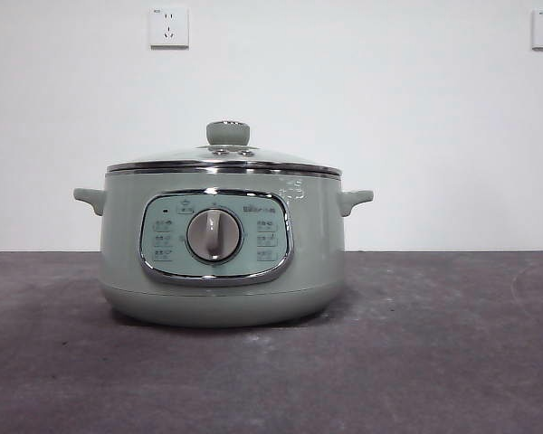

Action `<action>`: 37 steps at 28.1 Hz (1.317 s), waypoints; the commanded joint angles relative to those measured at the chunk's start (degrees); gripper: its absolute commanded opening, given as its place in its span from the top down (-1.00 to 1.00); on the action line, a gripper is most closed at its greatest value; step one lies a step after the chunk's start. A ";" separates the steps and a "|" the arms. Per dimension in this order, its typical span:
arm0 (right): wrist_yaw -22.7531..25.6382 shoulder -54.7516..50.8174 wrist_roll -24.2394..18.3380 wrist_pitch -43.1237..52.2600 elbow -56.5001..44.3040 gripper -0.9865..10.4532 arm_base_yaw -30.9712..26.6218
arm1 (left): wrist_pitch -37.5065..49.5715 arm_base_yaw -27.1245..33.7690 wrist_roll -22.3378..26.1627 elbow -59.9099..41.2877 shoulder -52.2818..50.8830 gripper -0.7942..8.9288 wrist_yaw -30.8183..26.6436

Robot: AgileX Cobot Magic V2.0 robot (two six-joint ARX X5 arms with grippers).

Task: Pick up the egg,open the lid,put the egg in the pot,close the lid

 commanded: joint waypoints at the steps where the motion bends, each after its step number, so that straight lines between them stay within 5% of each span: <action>1: -1.22 -5.99 -5.64 6.47 -9.42 0.83 -5.29 | 0.04 0.13 -0.37 -0.81 -0.17 0.84 0.02; 5: -1.44 -17.05 -8.11 24.00 -28.81 0.83 -7.19 | 0.04 0.13 -0.37 -0.83 -0.17 0.84 0.04; 16: -0.94 -36.28 2.80 54.71 -70.82 0.83 -7.30 | 0.04 0.13 -0.37 -0.81 -0.17 0.84 0.02; 23: 6.51 -43.95 6.54 57.90 -84.08 0.83 -7.30 | 0.04 0.13 -0.37 -0.81 -0.17 0.84 0.02; 37: 6.54 -47.25 9.64 55.67 -93.09 0.83 -7.30 | 0.04 0.13 -0.37 -0.81 -0.17 0.84 0.04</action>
